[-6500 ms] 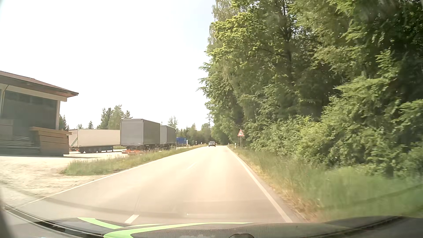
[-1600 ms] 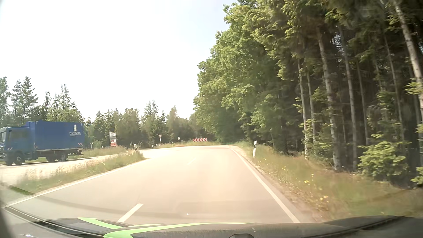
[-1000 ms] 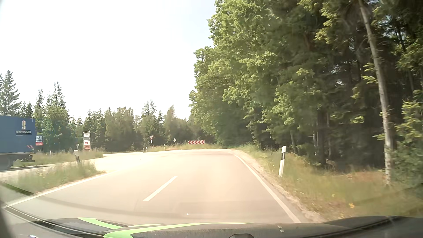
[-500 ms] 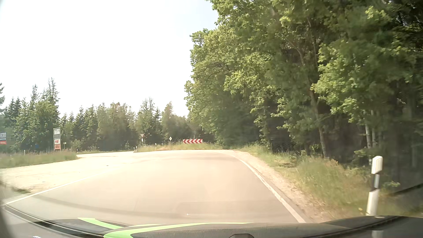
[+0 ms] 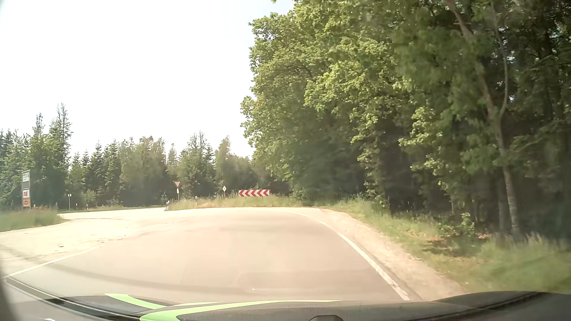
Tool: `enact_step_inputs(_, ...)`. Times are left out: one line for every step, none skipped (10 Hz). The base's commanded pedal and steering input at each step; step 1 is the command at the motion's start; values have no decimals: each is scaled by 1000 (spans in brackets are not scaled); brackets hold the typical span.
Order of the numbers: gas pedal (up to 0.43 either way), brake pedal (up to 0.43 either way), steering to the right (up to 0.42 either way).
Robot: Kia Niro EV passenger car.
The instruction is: Follow the waypoints while adhering to traffic rules and regulations
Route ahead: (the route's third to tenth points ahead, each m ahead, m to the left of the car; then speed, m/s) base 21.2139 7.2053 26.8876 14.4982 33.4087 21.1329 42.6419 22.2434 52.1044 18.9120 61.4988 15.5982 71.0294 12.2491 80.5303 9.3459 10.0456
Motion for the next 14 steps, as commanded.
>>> enact_step_inputs(0,207,-5)
enact_step_inputs(0,207,-8)
enact_step_inputs(0,207,-13)
enact_step_inputs(0,201,-22)
enact_step_inputs(0,183,-30)
enact_step_inputs(0,171,-43)
enact_step_inputs(0,159,-55)
enact_step_inputs(0,159,-73)
enact_step_inputs(0,159,-94)
enact_step_inputs(0,122,-115)
enact_step_inputs(0,116,-130)
enact_step_inputs(0,116,-146)
enact_step_inputs(0,85,-160)
enact_step_inputs(0,61,-171)
